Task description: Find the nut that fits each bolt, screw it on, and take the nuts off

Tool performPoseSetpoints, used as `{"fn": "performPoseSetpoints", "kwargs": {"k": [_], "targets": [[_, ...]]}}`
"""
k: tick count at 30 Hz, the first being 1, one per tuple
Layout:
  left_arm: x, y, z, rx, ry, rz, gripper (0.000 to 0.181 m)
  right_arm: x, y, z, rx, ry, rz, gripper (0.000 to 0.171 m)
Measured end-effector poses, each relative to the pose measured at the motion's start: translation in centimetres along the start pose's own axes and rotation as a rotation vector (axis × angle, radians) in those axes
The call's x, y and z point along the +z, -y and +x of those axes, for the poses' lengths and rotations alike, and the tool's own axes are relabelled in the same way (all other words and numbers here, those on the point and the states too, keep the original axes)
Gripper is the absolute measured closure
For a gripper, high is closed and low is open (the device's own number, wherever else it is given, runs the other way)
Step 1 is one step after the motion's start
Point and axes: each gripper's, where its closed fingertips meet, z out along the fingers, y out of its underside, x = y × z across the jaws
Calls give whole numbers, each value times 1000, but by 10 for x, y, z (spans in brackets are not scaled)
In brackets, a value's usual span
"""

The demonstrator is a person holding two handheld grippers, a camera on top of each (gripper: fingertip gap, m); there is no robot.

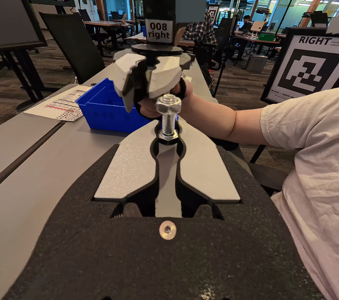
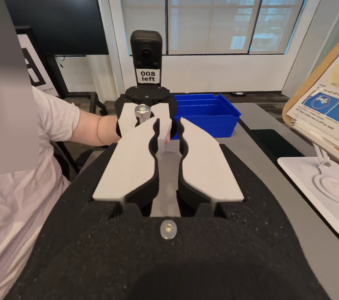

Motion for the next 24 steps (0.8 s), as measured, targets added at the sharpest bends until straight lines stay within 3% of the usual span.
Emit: {"fn": "performPoseSetpoints", "kwargs": {"k": [6,12,15,18,24], "targets": [[2,-4,0,2,-1,-19,168,11,6,-30,-25,108,-1,149],[2,-4,-2,9,18,-22,168,10,-3,-20,-35,73,-42,144],[0,-1,-2,-15,-1,-4,168,1,2,-5,12,27,11,154],[1,-3,-2,-2,2,-17,168,5,6,-20,20,98,20,151],[3,-5,1,6,0,-27,168,17,-4,-28,-81,66,-56,149]]}}
